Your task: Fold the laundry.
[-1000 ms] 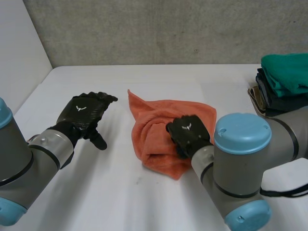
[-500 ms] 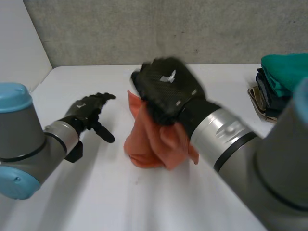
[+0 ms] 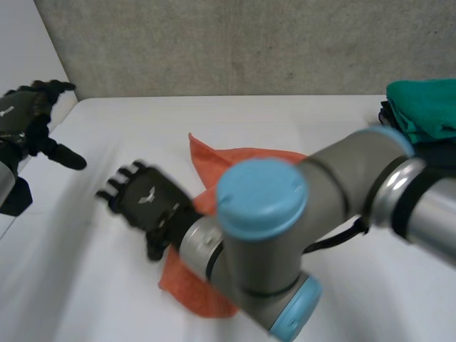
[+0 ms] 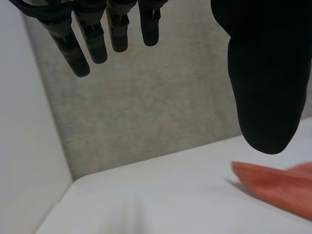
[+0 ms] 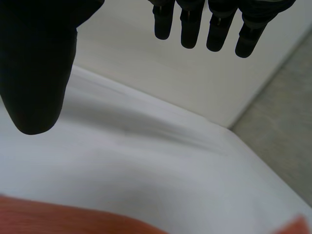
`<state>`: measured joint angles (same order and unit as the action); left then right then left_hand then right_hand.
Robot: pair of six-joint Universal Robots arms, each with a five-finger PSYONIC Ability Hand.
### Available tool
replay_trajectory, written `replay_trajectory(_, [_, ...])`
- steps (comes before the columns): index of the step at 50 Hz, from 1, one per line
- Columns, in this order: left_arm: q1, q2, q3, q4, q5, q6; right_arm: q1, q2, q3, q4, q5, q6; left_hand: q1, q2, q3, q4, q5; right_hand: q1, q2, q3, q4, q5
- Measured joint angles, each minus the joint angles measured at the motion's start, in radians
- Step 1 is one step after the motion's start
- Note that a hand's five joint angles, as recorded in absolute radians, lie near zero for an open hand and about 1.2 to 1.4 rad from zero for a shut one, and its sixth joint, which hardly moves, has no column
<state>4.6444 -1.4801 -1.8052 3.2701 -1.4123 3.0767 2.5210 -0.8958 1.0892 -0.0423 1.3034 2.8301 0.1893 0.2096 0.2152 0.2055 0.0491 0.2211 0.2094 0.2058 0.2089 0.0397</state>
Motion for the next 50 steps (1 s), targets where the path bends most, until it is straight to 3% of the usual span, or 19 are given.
replay_trajectory(10, [-0.106, 0.081, -0.115, 0.002, 0.135, 0.107, -0.249, -0.183, 0.041, 0.191, 0.034, 0.107, 0.0, 0.0, 0.0, 0.0, 0.0, 0.0, 0.0, 0.0, 0.0, 0.0])
replay_trajectory(17, [-0.256, 0.043, -0.164, -0.018, 0.254, 0.208, -0.435, -0.233, 0.095, 0.306, 0.071, 0.03, 0.004, 0.002, 0.002, 0.002, 0.0, 0.0, 0.0, 0.0, 0.0, 0.0])
replay_trajectory(22, [-0.376, -0.051, -0.154, -0.039, 0.266, 0.323, -0.511, -0.216, 0.14, 0.306, 0.094, -0.025, 0.004, 0.002, 0.002, 0.002, 0.0, 0.0, 0.0, 0.0, 0.0, 0.0])
replay_trajectory(28, [-0.512, -0.219, -0.087, -0.047, 0.182, 0.517, -0.548, -0.142, 0.212, 0.176, 0.087, -0.053, 0.004, 0.002, 0.002, 0.002, 0.0, 0.0, 0.0, 0.0, 0.0, 0.0])
replay_trajectory(35, [-0.571, -0.376, 0.003, -0.044, 0.031, 0.689, -0.543, -0.024, 0.232, -0.008, 0.071, -0.104, 0.023, 0.014, 0.014, 0.014, 0.013, 0.0, 0.0, 0.0, 0.0, 0.0])
replay_trajectory(39, [-0.578, -0.426, 0.045, -0.028, -0.045, 0.735, -0.538, 0.07, 0.194, -0.059, 0.07, -0.162, 0.384, 0.335, 0.327, 0.323, 0.304, 0.041, 0.046, 0.048, 0.047, 0.047])
replay_trajectory(41, [-0.577, -0.432, 0.056, -0.014, -0.068, 0.735, -0.537, 0.111, 0.168, -0.065, 0.072, -0.185, 0.586, 0.535, 0.525, 0.522, 0.493, 0.175, 0.188, 0.19, 0.187, 0.174])
replay_trajectory(42, [-0.576, -0.43, 0.062, -0.001, -0.082, 0.729, -0.536, 0.136, 0.149, -0.067, 0.073, -0.197, 0.819, 0.758, 0.742, 0.762, 0.725, 0.369, 0.361, 0.359, 0.356, 0.353])
replay_trajectory(43, [-0.575, -0.427, 0.066, 0.009, -0.091, 0.722, -0.536, 0.152, 0.134, -0.066, 0.073, -0.205, 0.906, 0.867, 0.836, 0.86, 0.819, 0.537, 0.533, 0.525, 0.52, 0.49])
replay_trajectory(45, [-0.571, -0.41, 0.07, 0.035, -0.11, 0.698, -0.537, 0.176, 0.106, -0.063, 0.079, -0.214, 0.941, 0.965, 0.946, 0.969, 0.902, 0.751, 0.863, 0.848, 0.842, 0.607])
replay_trajectory(50, [-0.541, -0.323, 0.068, 0.095, -0.155, 0.613, -0.559, 0.138, 0.085, -0.064, 0.113, -0.181, 0.941, 0.974, 0.969, 0.989, 0.903, 0.868, 0.963, 0.977, 0.982, 0.614])
